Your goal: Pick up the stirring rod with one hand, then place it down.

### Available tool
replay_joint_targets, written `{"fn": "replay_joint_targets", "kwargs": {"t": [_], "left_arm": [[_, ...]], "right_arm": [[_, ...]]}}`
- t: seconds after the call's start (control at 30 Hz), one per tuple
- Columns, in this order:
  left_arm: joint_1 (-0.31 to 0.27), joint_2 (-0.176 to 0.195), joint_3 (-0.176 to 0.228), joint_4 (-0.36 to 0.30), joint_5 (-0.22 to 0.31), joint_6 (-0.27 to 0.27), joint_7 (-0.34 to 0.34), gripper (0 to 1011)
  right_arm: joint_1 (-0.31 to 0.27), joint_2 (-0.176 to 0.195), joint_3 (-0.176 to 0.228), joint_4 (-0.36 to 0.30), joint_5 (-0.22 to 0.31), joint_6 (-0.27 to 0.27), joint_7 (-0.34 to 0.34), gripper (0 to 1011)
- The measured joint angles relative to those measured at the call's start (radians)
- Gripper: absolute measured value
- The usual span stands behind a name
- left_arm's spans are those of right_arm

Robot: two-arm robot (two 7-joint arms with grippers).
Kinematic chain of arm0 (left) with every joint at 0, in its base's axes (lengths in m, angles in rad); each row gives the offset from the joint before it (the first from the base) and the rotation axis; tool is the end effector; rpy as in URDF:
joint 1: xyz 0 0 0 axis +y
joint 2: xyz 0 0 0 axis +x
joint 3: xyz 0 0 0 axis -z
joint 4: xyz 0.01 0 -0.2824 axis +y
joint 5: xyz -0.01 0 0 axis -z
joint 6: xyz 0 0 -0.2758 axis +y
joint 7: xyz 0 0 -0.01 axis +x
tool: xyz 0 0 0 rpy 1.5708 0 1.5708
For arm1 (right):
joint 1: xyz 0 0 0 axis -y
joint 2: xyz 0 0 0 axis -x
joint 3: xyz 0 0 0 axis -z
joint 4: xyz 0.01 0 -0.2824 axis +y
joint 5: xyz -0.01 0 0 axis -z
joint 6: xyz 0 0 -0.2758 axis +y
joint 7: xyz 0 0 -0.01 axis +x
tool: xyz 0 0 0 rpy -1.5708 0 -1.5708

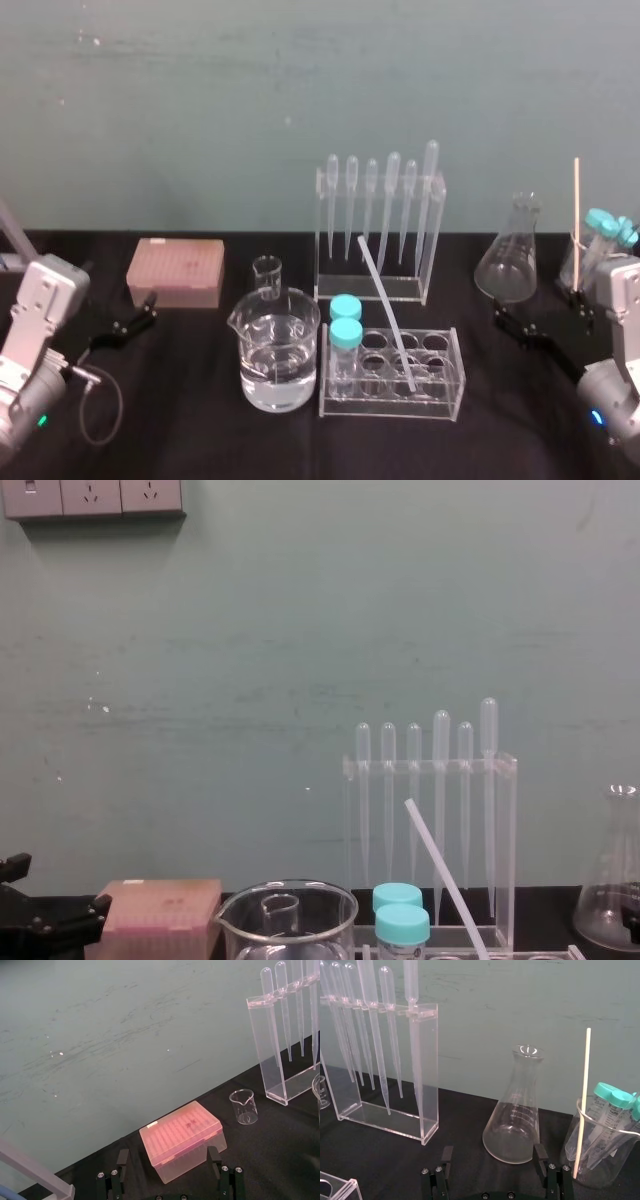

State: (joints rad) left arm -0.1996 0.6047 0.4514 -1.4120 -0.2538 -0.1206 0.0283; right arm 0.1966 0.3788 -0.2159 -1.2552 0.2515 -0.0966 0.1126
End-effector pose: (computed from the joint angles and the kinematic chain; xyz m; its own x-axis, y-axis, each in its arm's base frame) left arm 0.3257 0.0871 -0.2898 0.2922 0.8802 0.3739 -0.9553 0.2874 0.0701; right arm 0.3404 -0.0851 -0.3144 0.2138 -0.9654 0.1493 0.9747 0.2007 -0.0982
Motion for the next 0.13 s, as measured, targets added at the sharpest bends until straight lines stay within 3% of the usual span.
{"fn": "replay_joint_targets", "kwargs": {"t": [0.13], "left_arm": [[0.0,0.0,0.0,0.0,0.0,0.0,0.0,1000]], "right_arm": [[-0.001,0.002,0.0,-0.005,0.001,0.0,0.001,1003]]}}
